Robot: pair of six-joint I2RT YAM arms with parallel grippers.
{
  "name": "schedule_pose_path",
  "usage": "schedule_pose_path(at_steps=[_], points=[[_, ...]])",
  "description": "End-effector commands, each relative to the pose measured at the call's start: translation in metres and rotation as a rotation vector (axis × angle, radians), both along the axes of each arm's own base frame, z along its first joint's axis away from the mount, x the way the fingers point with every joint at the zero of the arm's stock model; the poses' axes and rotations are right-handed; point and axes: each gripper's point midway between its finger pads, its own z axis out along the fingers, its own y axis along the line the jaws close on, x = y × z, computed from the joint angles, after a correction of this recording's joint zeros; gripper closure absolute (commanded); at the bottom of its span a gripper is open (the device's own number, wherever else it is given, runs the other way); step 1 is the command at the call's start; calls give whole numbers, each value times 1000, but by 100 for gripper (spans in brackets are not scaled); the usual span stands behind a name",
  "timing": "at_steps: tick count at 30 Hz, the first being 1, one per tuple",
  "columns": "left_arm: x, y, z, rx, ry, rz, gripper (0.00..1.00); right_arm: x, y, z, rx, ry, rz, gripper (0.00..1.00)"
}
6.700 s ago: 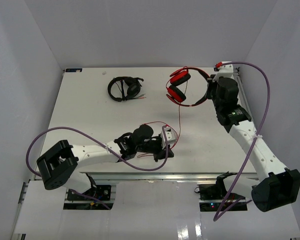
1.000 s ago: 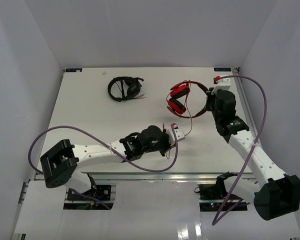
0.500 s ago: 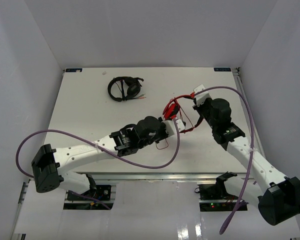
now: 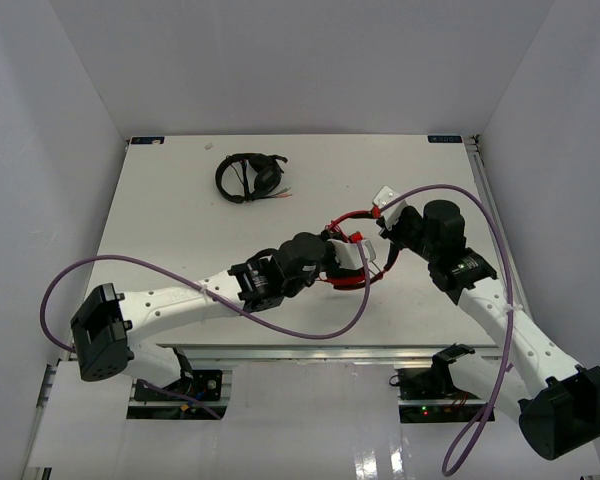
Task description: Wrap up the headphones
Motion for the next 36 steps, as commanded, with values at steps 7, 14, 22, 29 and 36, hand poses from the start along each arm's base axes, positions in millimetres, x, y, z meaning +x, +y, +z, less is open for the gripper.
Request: schedule_pose_path(at_steps=[7, 14, 22, 29, 36], points=[[23, 31, 30, -66, -93, 126, 82, -15, 10, 12, 7, 7, 98, 92], [20, 37, 31, -89, -82, 127, 73, -18, 12, 15, 19, 10, 109, 92], [19, 46, 9, -129, -9, 116, 75, -25, 21, 26, 99, 56, 154, 92], [31, 67, 4, -268, 40, 122, 78, -42, 30, 51, 184, 101, 244, 92], [15, 58, 8, -479, 131, -68, 75, -63, 42, 77, 289, 159, 361, 92]])
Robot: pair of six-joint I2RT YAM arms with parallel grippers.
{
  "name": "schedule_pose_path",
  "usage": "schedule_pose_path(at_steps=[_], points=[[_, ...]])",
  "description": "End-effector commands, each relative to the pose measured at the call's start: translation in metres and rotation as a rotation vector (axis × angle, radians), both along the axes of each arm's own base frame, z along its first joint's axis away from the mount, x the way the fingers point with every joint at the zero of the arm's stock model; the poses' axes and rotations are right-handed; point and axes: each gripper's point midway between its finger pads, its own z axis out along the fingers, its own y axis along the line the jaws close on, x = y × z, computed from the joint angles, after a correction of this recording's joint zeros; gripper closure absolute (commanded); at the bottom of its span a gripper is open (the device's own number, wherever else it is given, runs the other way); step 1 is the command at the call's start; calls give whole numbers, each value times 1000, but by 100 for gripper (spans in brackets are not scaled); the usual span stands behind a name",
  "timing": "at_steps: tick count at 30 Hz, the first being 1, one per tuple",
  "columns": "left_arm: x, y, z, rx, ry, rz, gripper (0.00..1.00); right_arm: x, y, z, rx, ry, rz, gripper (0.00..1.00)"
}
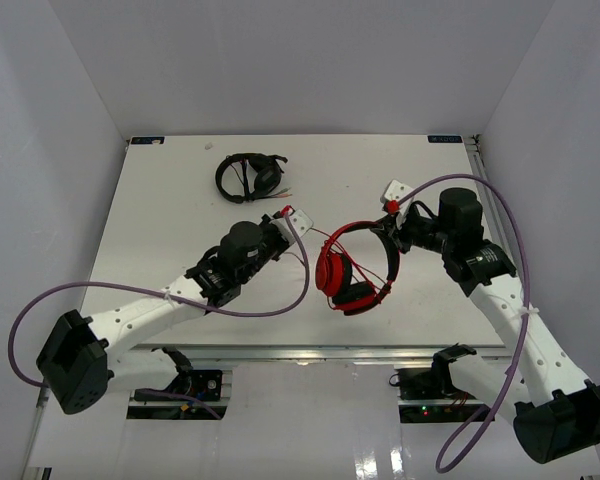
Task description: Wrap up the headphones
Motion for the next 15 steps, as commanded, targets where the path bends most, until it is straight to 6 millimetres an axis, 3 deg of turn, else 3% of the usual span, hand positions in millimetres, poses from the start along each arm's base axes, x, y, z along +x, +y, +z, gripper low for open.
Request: schedule_pose_path(at_steps=[1, 5, 8, 15], points=[[-35, -32, 35, -288, 0, -267, 74, -22, 18, 54, 171, 21, 125, 92], [-54, -43, 26, -382, 48, -371, 73, -23, 23, 78, 252, 83, 159, 92], [-58, -52, 25, -427, 63, -411, 74, -23, 26, 99, 312, 119, 177, 92], [-60, -68, 9, -489, 126, -461, 85, -21, 26, 117, 390, 167, 193, 92]])
